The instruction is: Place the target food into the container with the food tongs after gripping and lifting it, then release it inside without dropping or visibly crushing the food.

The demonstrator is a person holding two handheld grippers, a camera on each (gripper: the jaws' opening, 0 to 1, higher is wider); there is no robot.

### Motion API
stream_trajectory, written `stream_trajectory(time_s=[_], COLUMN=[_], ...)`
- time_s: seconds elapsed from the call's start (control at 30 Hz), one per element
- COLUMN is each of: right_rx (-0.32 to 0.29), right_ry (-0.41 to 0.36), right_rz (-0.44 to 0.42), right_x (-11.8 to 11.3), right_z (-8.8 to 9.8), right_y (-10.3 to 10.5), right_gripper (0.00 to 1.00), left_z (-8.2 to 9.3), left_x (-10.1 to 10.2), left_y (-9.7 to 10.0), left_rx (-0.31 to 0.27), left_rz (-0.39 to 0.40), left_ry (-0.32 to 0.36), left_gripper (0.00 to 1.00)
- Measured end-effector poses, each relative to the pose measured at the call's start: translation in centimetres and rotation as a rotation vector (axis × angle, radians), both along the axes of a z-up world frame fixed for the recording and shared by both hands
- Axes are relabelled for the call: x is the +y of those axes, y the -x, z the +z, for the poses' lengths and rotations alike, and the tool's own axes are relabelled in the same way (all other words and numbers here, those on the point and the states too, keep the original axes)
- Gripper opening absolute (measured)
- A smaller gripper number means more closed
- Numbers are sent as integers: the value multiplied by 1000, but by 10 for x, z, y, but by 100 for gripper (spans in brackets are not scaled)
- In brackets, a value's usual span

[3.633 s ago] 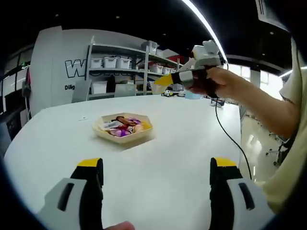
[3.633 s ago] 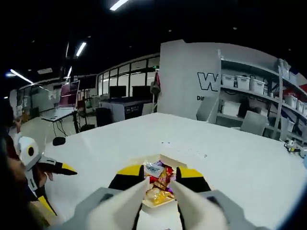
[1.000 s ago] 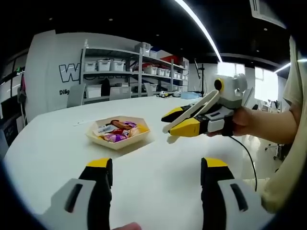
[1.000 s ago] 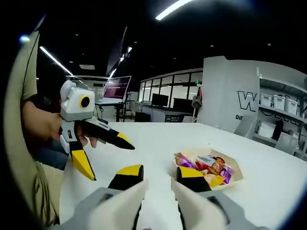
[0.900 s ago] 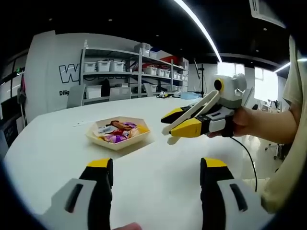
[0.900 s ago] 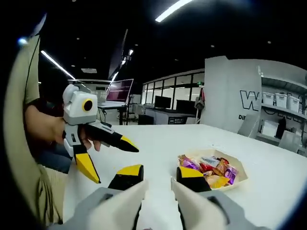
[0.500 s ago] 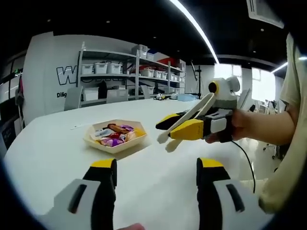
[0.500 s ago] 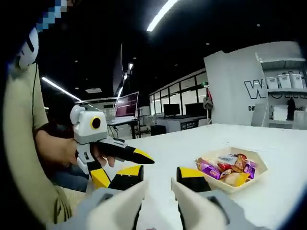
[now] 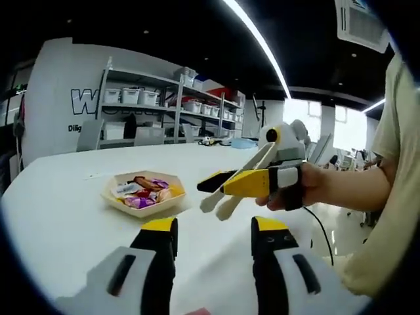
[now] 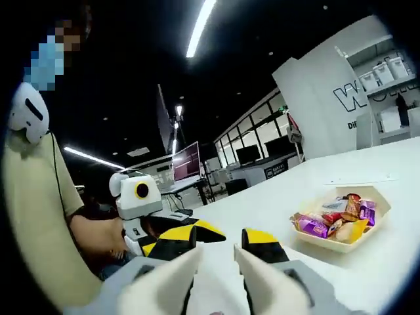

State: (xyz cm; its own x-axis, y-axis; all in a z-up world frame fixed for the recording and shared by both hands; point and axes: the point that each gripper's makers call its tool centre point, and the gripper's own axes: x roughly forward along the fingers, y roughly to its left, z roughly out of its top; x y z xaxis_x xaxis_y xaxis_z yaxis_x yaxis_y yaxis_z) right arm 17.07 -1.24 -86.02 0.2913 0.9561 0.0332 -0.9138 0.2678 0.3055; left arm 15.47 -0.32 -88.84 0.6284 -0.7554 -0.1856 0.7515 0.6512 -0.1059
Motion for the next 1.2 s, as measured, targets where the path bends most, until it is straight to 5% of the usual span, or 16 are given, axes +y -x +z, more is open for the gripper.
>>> stream_trajectory(time_s=[0.53, 1.2], right_rx=[65, 120], right_ry=[-93, -165], right_rz=[95, 204], right_x=[6, 4], right_z=[13, 24], right_y=[15, 31], right_gripper=[22, 22], left_z=[14, 32], left_x=[-8, -17], left_y=[12, 31], left_rx=[63, 120], left_rz=[-87, -214], left_ry=[158, 316], left_gripper=[13, 6])
